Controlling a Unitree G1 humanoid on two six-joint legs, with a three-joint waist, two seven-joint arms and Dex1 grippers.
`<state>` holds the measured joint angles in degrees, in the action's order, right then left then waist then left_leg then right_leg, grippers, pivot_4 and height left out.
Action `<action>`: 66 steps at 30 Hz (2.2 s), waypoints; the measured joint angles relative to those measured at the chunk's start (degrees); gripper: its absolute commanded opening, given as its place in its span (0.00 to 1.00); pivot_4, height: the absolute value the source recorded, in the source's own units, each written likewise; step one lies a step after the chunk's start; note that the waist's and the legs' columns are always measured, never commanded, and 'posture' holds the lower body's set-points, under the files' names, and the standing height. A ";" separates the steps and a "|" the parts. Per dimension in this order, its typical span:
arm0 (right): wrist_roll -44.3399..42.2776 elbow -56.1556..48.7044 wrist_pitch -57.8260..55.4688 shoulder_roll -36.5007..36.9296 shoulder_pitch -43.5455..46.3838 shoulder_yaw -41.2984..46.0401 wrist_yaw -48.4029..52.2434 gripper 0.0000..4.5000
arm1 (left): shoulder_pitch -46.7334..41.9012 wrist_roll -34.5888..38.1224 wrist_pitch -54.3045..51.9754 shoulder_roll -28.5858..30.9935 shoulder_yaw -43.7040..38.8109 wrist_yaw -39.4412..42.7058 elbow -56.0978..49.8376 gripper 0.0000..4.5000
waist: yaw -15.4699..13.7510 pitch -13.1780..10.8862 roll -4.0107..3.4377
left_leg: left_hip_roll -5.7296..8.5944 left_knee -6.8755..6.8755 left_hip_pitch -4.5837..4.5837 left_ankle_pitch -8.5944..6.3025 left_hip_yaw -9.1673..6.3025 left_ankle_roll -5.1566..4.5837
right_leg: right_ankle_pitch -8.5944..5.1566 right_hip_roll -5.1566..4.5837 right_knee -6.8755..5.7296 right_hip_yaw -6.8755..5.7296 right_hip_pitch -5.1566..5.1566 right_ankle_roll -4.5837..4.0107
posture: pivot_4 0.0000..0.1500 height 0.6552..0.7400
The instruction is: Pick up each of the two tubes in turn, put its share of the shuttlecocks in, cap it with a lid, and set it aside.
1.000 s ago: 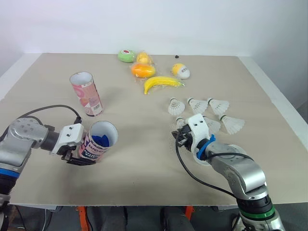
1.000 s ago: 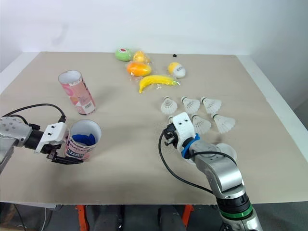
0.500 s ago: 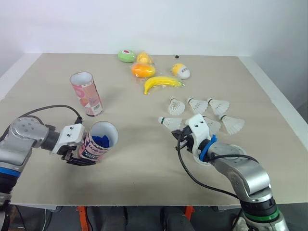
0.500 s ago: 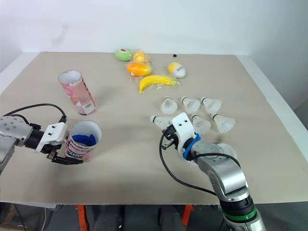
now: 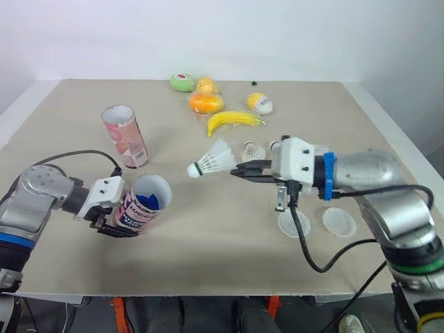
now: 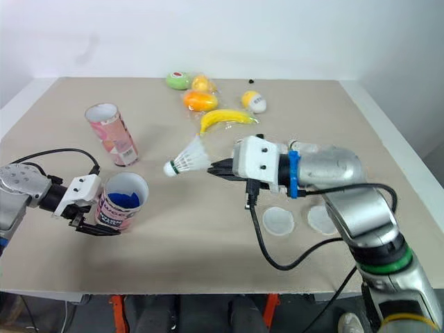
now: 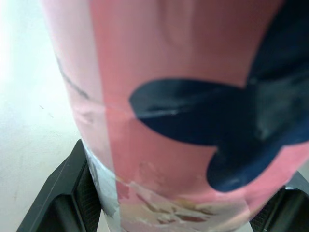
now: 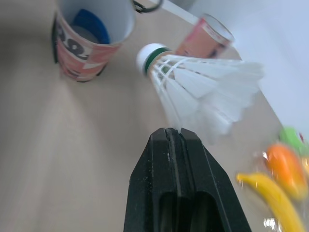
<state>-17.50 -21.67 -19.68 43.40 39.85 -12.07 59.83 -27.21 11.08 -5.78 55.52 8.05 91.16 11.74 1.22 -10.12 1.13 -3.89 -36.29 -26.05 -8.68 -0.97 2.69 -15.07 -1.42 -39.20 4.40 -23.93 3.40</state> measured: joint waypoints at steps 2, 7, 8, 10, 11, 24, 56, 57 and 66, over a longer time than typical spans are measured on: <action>1.91 3.09 3.42 -1.36 4.53 -2.63 3.66 0.01 | 0.03 0.01 -0.88 -0.02 -0.02 0.10 -0.53 0.74 | -0.09 0.01 -0.02 | 0.00 0.04 -0.02 -0.01 -0.04 -0.01 | -0.06 0.02 -0.01 -0.01 0.00 0.04 | 1.00 0.43; 5.34 8.57 6.84 -4.92 9.06 -7.31 7.00 0.01 | -0.11 -0.61 -1.55 -0.07 -0.07 0.19 -0.83 0.74 | -0.03 0.01 -0.07 | 0.00 0.05 0.00 -0.02 0.00 -0.01 | -0.05 0.02 -0.06 0.00 -0.03 0.02 | 1.00 0.43; 5.73 9.95 7.42 -6.02 10.25 -8.07 7.61 0.01 | -0.13 -0.65 -1.73 -0.14 -0.08 0.08 -0.91 0.74 | -0.05 0.01 -0.08 | 0.00 0.04 0.00 -0.01 -0.01 -0.01 | -0.05 0.02 -0.08 0.00 -0.03 0.01 | 1.00 0.43; 6.40 11.85 8.37 -8.11 12.59 -8.71 8.61 0.01 | -0.22 -0.82 -1.93 -0.35 -0.08 0.03 -1.00 0.74 | -0.12 0.01 -0.08 | 0.01 0.01 0.00 -0.01 -0.01 -0.01 | -0.05 0.02 -0.10 0.00 -0.02 0.02 | 1.00 0.43; 6.70 12.32 8.81 -8.63 13.36 -8.82 8.92 0.01 | -0.27 -0.88 -1.98 -0.44 -0.07 0.02 -1.06 0.74 | -0.18 0.01 -0.08 | 0.01 0.01 -0.01 -0.01 -0.01 -0.01 | -0.05 0.01 -0.10 0.00 -0.01 0.03 | 1.00 0.43; 5.19 14.81 6.80 -13.60 16.72 -10.49 15.19 0.41 | -0.38 -1.11 -2.19 -0.78 -0.12 -0.11 -1.05 0.74 | -0.25 0.02 -0.10 | 0.02 -0.02 0.01 -0.01 -0.04 0.00 | -0.05 0.01 -0.20 0.00 0.00 0.03 | 1.00 0.43; 10.06 26.35 -17.56 -25.13 -2.86 5.99 -34.00 0.76 | -0.45 -1.89 -2.91 -1.60 -0.54 -0.15 -1.44 0.74 | -0.26 0.13 -0.15 | 0.16 -0.10 -0.10 0.02 -0.05 -0.03 | -0.21 -0.01 -0.60 0.12 -0.16 0.14 | 1.00 0.43; 10.46 28.60 -17.25 -25.44 -1.94 5.99 -34.34 0.76 | -0.50 -2.02 -2.90 -1.67 -0.55 -0.09 -1.43 0.74 | -0.23 0.13 -0.15 | 0.16 -0.11 -0.09 0.02 -0.04 -0.03 | -0.21 -0.01 -0.59 0.14 -0.16 0.14 | 1.00 0.43; 15.07 39.31 -10.57 -26.24 2.50 4.98 -36.27 0.76 | 0.27 -2.03 -2.99 -1.83 -1.28 -0.39 -1.65 0.74 | -0.21 0.13 -0.15 | 0.17 -0.11 -0.08 0.03 -0.05 -0.05 | -0.22 0.00 -0.62 0.15 -0.17 0.13 | 1.00 0.43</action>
<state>-2.42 17.64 -30.25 17.16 42.35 -7.09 23.56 -26.95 9.05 -8.78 53.69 6.77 90.76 10.09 1.01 -9.99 0.97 -3.72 -36.40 -26.13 -8.66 -1.02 2.64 -15.29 -1.42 -39.81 4.55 -24.10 3.53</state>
